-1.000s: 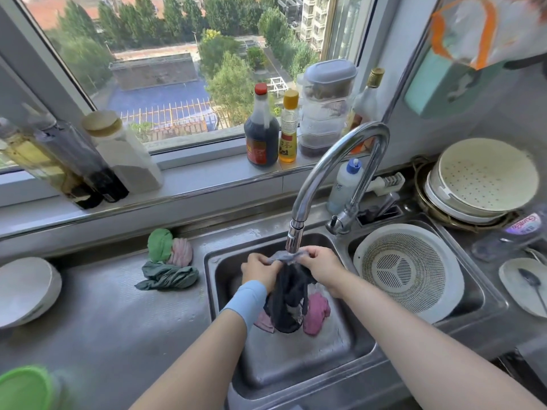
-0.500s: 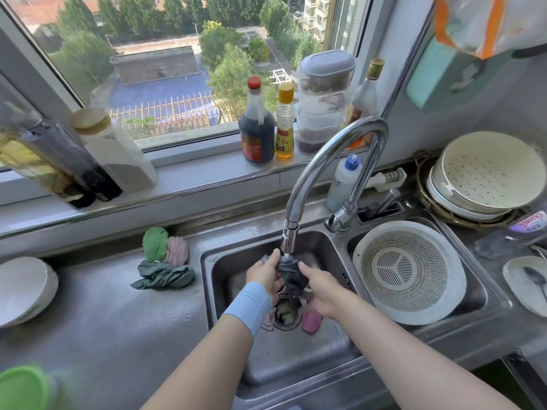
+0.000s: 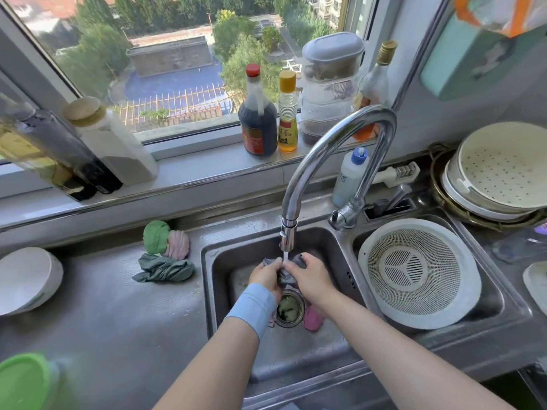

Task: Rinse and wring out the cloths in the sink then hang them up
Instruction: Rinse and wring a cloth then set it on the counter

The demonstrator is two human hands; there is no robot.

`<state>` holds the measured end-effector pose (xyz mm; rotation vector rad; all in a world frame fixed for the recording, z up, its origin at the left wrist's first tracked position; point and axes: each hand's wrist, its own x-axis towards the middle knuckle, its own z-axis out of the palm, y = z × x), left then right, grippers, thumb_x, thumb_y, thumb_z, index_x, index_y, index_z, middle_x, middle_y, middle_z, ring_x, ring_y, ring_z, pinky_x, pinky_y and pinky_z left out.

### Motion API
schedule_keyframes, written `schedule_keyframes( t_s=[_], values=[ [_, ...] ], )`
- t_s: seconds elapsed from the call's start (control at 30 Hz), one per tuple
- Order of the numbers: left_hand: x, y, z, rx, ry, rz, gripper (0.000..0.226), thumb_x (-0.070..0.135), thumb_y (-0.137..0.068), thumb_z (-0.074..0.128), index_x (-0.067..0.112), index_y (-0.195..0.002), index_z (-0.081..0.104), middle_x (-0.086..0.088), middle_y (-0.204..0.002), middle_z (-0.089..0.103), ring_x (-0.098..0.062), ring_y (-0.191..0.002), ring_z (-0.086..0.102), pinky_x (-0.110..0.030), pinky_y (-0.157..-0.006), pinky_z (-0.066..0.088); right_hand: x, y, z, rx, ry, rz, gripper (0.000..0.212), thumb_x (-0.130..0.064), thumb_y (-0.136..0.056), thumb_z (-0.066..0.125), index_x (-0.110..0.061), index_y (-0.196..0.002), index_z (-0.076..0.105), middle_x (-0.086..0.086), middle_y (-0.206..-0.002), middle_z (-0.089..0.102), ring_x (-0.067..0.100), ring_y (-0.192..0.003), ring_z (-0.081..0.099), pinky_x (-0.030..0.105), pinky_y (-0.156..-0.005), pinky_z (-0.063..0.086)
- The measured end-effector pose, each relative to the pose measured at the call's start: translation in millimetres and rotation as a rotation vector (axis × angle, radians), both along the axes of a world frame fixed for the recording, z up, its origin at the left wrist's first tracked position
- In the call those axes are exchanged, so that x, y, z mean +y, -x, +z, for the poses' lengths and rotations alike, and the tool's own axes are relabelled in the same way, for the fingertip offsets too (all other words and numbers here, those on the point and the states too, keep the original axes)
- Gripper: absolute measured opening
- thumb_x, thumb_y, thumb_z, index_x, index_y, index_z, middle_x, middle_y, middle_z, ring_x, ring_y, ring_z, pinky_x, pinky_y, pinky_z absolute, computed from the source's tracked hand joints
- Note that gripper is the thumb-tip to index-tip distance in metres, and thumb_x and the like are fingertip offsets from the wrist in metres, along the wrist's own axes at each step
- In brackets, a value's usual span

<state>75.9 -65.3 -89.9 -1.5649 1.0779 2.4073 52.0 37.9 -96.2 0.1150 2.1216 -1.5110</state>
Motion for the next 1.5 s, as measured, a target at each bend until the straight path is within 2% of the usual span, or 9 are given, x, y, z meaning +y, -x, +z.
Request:
schedule_keyframes(
  t_s=[0.2, 0.43, 0.53, 0.67, 0.87, 1.0, 1.13, 1.27, 1.5],
  values=[
    [-1, 3, -4, -0.093, 0.053, 0.073, 0.042, 0.046, -0.094, 0.059, 0.005, -0.096, 0.065, -0.014, -0.098, 0.069, -0.031, -0.087, 0.069, -0.042, -0.079, 0.058, 9, 0, -2, -0.550, 0.107, -0.091, 0.019, -0.013, -0.104, 0.040, -0.009, -0.103, 0.058, 0.014, -0.079, 0.063, 0.019, -0.052, 0.055, 0.020, -0.040, 0.039],
    [8, -14, 0, -0.007, 0.108, -0.071, 0.009, 0.005, -0.098, 0.052, 0.007, -0.094, 0.060, -0.013, -0.077, 0.063, -0.020, -0.057, 0.057, -0.024, -0.046, 0.049, -18, 18, 8, -0.119, 0.055, 0.007, 0.013, -0.001, -0.085, 0.062, -0.012, -0.091, 0.060, 0.002, -0.079, 0.055, 0.015, -0.071, 0.048, 0.024, -0.060, 0.041],
    [6, -11, 2, 0.013, 0.022, -0.022, 0.015, -0.001, -0.097, 0.049, 0.011, -0.091, 0.056, -0.011, -0.075, 0.060, -0.020, -0.059, 0.055, -0.030, -0.054, 0.048, -21, 12, 7, -0.186, 0.135, -0.001, 0.037, 0.007, -0.074, 0.060, -0.023, -0.061, 0.043, -0.005, -0.060, 0.043, 0.016, -0.062, 0.040, 0.026, -0.056, 0.037],
    [-4, -6, 2, 0.028, 0.036, 0.000, 0.005, 0.002, -0.096, 0.056, 0.004, -0.095, 0.060, -0.018, -0.086, 0.064, -0.027, -0.067, 0.063, -0.034, -0.058, 0.058, -11, 6, 4, -0.191, 0.106, -0.073, 0.031, 0.010, -0.078, 0.060, -0.021, -0.079, 0.057, -0.001, -0.077, 0.058, 0.015, -0.068, 0.054, 0.026, -0.058, 0.047],
    [2, -4, -4, 0.017, 0.117, -0.027, 0.029, 0.019, -0.092, 0.068, 0.000, -0.112, 0.061, -0.024, -0.111, 0.069, -0.039, -0.105, 0.067, -0.054, -0.096, 0.051, 8, 9, 4, -0.801, 0.228, 0.069, 0.028, 0.005, -0.097, 0.038, -0.001, -0.108, 0.063, 0.019, -0.088, 0.066, 0.027, -0.066, 0.065, 0.038, -0.058, 0.058],
    [-7, -9, -11, -0.085, 0.303, -0.141, 0.019, 0.024, -0.088, 0.069, 0.006, -0.086, 0.065, -0.013, -0.081, 0.068, -0.027, -0.070, 0.067, -0.034, -0.070, 0.056, -10, 17, 5, -0.320, 0.043, -0.064, 0.022, -0.003, -0.096, 0.051, -0.009, -0.115, 0.058, 0.009, -0.088, 0.059, 0.015, -0.062, 0.056, 0.022, -0.047, 0.041],
    [-10, -10, -10, -0.212, 0.502, -0.408, 0.026, 0.017, -0.083, 0.069, 0.012, -0.069, 0.048, 0.007, -0.043, 0.055, -0.011, -0.038, 0.050, -0.018, -0.042, 0.040, -24, 19, 8, -0.072, 0.077, 0.013, 0.021, -0.011, -0.080, 0.068, -0.016, -0.074, 0.049, 0.000, -0.066, 0.049, 0.016, -0.062, 0.046, 0.028, -0.054, 0.041],
    [-21, -11, -1, -0.057, 0.733, -0.610, 0.052, 0.018, -0.077, 0.064, 0.024, -0.125, 0.043, 0.009, -0.109, 0.058, -0.013, -0.090, 0.063, -0.028, -0.074, 0.053, -24, 23, 12, -0.001, 0.111, 0.116, 0.033, -0.012, -0.075, 0.071, -0.023, -0.052, 0.051, -0.012, -0.051, 0.046, 0.006, -0.050, 0.041, 0.021, -0.048, 0.034],
    [-37, -3, -5, 0.115, 0.853, -0.921, 0.008, 0.032, -0.084, 0.066, 0.035, -0.077, 0.070, 0.012, -0.072, 0.072, -0.005, -0.066, 0.062, -0.029, -0.071, 0.052, 4, 31, 13, -0.069, 0.119, 0.209, 0.036, 0.001, -0.085, 0.066, -0.017, -0.115, 0.057, 0.009, -0.105, 0.066, 0.020, -0.092, 0.065, 0.035, -0.073, 0.057]
  ],
)
